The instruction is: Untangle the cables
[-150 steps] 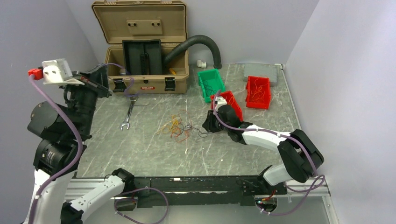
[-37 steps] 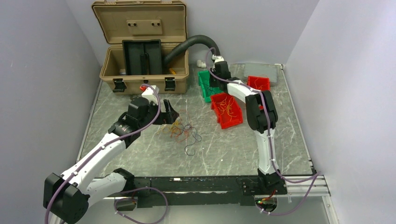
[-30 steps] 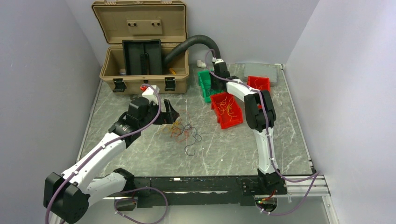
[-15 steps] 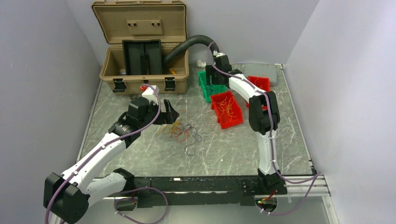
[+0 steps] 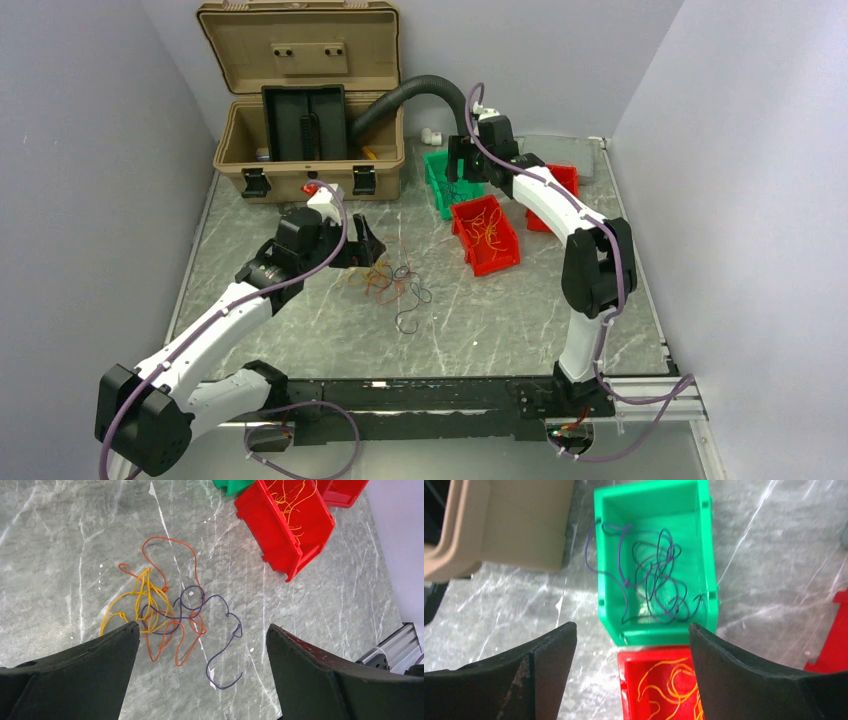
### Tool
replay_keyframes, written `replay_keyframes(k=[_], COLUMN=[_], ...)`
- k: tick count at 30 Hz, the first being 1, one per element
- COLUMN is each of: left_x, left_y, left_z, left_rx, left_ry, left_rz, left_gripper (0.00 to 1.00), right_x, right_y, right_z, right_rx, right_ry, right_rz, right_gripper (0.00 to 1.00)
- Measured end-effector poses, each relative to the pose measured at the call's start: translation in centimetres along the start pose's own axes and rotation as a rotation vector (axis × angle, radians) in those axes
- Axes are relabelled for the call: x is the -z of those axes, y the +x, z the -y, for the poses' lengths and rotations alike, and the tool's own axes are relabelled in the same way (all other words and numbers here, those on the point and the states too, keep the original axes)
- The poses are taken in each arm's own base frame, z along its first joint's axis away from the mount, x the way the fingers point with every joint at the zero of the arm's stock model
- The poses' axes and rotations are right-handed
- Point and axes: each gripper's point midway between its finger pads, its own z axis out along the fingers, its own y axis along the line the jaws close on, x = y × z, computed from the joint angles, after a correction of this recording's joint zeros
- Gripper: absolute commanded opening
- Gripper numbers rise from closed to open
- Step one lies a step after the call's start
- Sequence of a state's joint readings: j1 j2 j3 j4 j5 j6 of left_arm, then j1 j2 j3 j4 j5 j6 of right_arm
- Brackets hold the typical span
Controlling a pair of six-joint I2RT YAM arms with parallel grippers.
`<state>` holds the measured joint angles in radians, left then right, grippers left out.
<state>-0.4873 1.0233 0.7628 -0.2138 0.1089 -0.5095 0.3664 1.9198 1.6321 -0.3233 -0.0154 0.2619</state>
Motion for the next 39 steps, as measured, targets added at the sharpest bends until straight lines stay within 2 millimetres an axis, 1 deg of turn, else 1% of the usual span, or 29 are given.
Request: replay_keyframes(k=[2, 5, 11, 14, 17, 19, 20, 21, 26, 30, 32, 34, 35, 37, 39], left_x=[-0.2, -0.4, -0.5, -0.5, -0.5, -0.5, -0.5, -0.5, -0.6, -0.8, -0.8, -0.8, -0.8, -0.8, -0.8], left_y=[0.2, 0.5, 0.6, 0.6, 0.6, 0.6, 0.6, 0.6, 0.7, 0.9, 1.0, 1.1, 1.1, 1.2, 1.2], left_z=[-0.1, -0.2, -0.2, -0.2, -0.2, -0.2, -0.2, -0.2, -0.3, -0.5, -0.5, -0.6, -0.6, -0.6, -0.7], left_rx=[0.001, 0.002, 0.002, 0.002, 0.002, 0.002, 0.002, 0.002, -0.002, -0.005, -0.005, -0.005, -0.005, -0.004, -0.004], left_ry=[-0.003, -0.002, -0.003, -0.003, -0.003, -0.003, -0.003, -0.003, -0.007, -0.012, -0.014, -0.017, -0.017, -0.018, -0.019], left_rz=[-0.007, -0.022, -0.028, -0.028, -0.028, -0.028, -0.028, -0.028, -0.029, -0.039, -0.043, -0.048, -0.048, -0.05, -0.052], left_gripper=[0.99, 0.99, 0.99, 0.99, 0.99, 0.99, 1.0, 0.99, 0.99, 0.99, 0.99, 0.99, 0.99, 0.99, 0.99], right_x=[0.7, 0.6, -0.8, -2.0, -3.2, -3.9, -4.4, -4.7, -6.5, -9.3, -10.8, -12.0, -12.5, -13.2, -13.3], right_y=[1.3, 1.6, -0.3, -0.8, -0.5, -0.1, 0.0, 0.1, 1.1, 1.9, 3.1, 5.0, 6.4, 8.1, 7.5], right_z=[0.0, -0.2, -0.7, -0.8, -0.7, -0.6, -0.6, -0.5, 0.0, 0.9, 1.4, 2.1, 2.5, 3.1, 2.9], right_rx=[-0.004, -0.003, 0.0, 0.001, 0.004, 0.002, 0.001, 0.006, 0.003, 0.008, 0.008, 0.009, 0.01, 0.011, 0.011], right_ry=[-0.006, -0.012, -0.022, -0.023, -0.02, -0.017, -0.015, -0.014, 0.005, 0.045, 0.062, 0.077, 0.09, 0.106, 0.102], right_rz=[-0.027, -0.039, -0.009, -0.005, -0.015, -0.027, -0.032, -0.034, -0.056, -0.069, -0.091, -0.131, -0.164, -0.208, -0.195], right_gripper=[0.75, 0.67, 0.6, 0.53, 0.33, 0.18, 0.07, 0.0, 0.0, 0.0, 0.0, 0.0, 0.0, 0.0, 0.0])
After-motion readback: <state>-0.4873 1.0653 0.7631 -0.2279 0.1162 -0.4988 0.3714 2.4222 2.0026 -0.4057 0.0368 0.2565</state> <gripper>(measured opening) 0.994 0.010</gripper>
